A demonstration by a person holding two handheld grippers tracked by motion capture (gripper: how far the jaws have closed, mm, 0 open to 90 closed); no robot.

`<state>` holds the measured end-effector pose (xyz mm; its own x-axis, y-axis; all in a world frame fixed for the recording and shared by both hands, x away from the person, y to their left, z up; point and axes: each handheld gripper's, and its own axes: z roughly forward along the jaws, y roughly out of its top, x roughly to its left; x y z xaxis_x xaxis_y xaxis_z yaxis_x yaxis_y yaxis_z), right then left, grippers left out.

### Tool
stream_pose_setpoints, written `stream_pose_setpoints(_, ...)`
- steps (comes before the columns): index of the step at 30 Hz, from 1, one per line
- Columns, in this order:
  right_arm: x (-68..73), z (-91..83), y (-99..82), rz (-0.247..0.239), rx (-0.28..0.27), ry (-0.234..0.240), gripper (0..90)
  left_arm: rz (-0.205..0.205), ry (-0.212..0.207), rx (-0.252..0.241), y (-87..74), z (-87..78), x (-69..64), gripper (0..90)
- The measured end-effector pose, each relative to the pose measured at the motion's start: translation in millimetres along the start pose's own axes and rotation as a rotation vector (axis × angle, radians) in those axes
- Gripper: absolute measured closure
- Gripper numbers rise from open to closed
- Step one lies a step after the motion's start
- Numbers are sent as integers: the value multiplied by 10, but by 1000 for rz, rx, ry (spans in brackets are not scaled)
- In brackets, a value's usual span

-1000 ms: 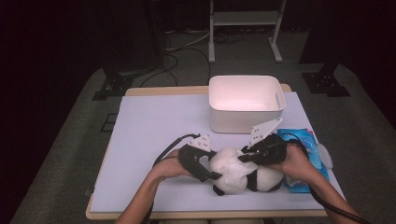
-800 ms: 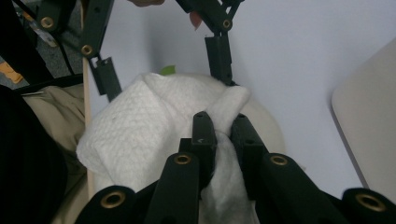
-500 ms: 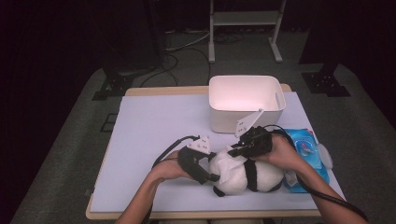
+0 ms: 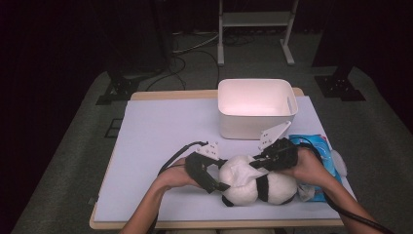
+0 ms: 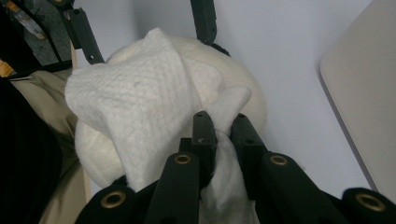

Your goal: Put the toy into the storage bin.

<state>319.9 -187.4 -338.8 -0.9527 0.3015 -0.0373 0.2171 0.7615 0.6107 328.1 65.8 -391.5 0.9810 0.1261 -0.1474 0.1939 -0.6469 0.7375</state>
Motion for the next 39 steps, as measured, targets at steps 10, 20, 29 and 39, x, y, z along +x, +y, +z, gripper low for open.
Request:
stream_pose_setpoints(10, 174, -27, -20, -30, 5, 12, 817, 6, -23, 6, -3, 21, -25, 132)
stream_pose_setpoints(20, 250, 51, 180, -73, 28, 19, 816, 32, -22, 10, -17, 42, -58, 180)
stream_pose_setpoints(29, 223, 217, 420, -110, 47, 42, 815, 39, -23, 11, -15, 35, -55, 180)
stream_pose_setpoints(39, 131, 194, 390, -94, 62, 41, 814, 28, -22, 6, -16, 36, -46, 180)
